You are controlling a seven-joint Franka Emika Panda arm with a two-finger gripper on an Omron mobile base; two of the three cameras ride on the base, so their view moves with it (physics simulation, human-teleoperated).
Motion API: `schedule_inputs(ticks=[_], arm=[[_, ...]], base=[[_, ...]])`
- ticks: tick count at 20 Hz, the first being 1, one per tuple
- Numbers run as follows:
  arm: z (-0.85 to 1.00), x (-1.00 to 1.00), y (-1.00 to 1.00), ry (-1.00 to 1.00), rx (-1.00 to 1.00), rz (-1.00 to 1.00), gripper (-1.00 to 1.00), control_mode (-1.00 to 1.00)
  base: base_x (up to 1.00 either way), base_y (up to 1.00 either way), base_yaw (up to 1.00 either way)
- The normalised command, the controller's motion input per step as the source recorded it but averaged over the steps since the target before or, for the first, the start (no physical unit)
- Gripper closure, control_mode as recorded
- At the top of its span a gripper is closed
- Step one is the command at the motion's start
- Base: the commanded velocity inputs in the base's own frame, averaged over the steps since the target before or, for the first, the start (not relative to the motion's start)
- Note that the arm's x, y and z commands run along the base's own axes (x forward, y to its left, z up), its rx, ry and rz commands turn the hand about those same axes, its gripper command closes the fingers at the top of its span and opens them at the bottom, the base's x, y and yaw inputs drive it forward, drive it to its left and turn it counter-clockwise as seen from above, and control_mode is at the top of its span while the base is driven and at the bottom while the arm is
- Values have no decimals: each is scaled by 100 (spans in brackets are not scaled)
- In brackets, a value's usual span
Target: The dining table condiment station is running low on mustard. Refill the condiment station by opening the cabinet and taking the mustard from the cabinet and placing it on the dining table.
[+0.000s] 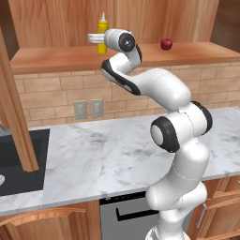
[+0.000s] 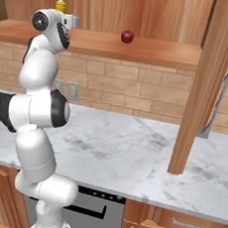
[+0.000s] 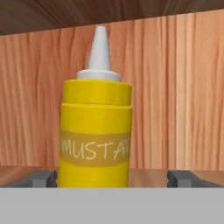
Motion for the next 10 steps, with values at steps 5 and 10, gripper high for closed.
schedule_inputs(ticks=[5, 10], arm=[[12, 16, 44, 5, 0, 4, -100, -100], [26, 8, 47, 4, 0, 7, -100, -100]], base=[[0, 0, 0], [0, 0, 0]])
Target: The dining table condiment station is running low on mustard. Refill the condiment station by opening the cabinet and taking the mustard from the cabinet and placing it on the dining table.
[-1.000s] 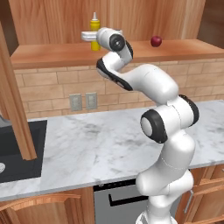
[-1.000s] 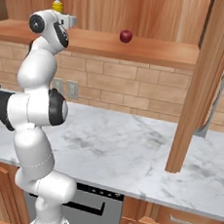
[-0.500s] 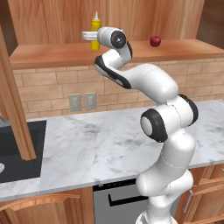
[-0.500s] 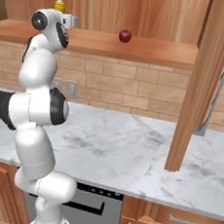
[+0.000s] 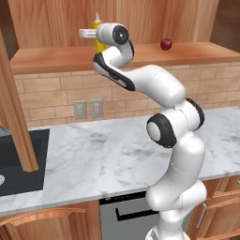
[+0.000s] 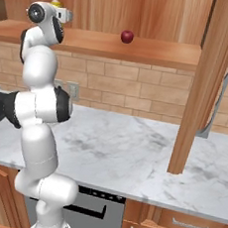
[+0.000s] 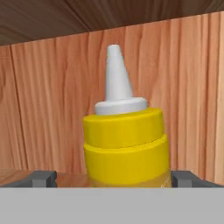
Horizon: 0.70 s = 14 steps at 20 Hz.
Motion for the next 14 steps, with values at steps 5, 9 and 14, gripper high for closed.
schedule_inputs(ticks=[5, 9, 14], arm=[[1, 36, 17, 3, 0, 5, -100, -100], [-1, 20, -6, 4, 0, 5, 100, -100], [0, 12, -22, 1, 0, 4, 100, -100]], base=[[0, 0, 0], [0, 0, 0], [0, 0, 0]])
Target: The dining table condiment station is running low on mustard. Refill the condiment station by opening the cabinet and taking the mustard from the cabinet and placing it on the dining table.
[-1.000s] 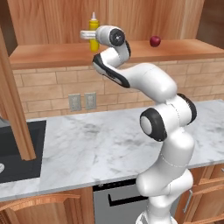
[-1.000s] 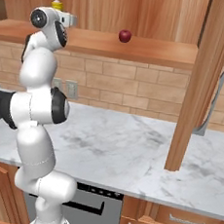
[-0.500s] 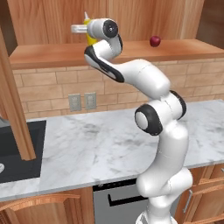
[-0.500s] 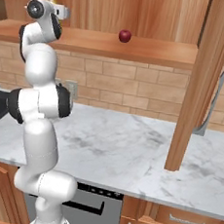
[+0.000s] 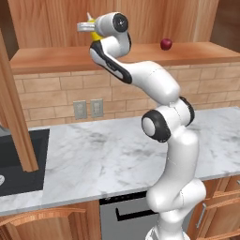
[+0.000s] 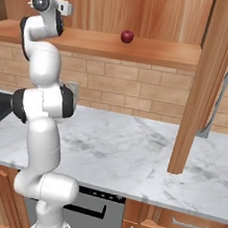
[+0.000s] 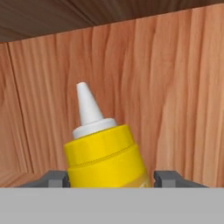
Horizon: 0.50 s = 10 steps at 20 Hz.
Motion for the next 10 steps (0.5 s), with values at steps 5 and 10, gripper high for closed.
schedule_inputs(ticks=[5, 10], arm=[[0, 21, -3, 0, 0, 3, 100, -100], [0, 20, 0, 2, 0, 1, 100, -100]], base=[[0, 0, 0], [0, 0, 0]])
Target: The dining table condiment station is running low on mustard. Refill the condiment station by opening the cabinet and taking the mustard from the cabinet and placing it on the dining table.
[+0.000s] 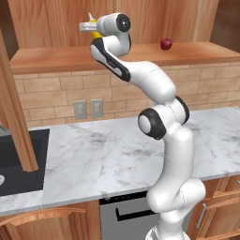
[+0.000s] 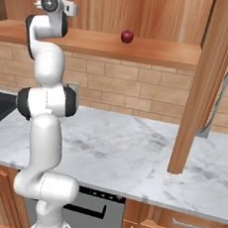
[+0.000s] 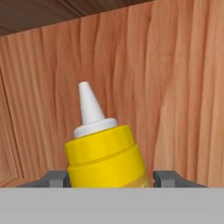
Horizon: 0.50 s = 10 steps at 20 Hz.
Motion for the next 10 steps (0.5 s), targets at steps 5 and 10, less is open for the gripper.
schedule_inputs(ticks=[5, 10], arm=[[0, 2, 0, 0, 0, 0, 100, -100], [0, -22, -1, -4, 1, -1, 100, -100]], base=[[0, 0, 0], [0, 0, 0]])
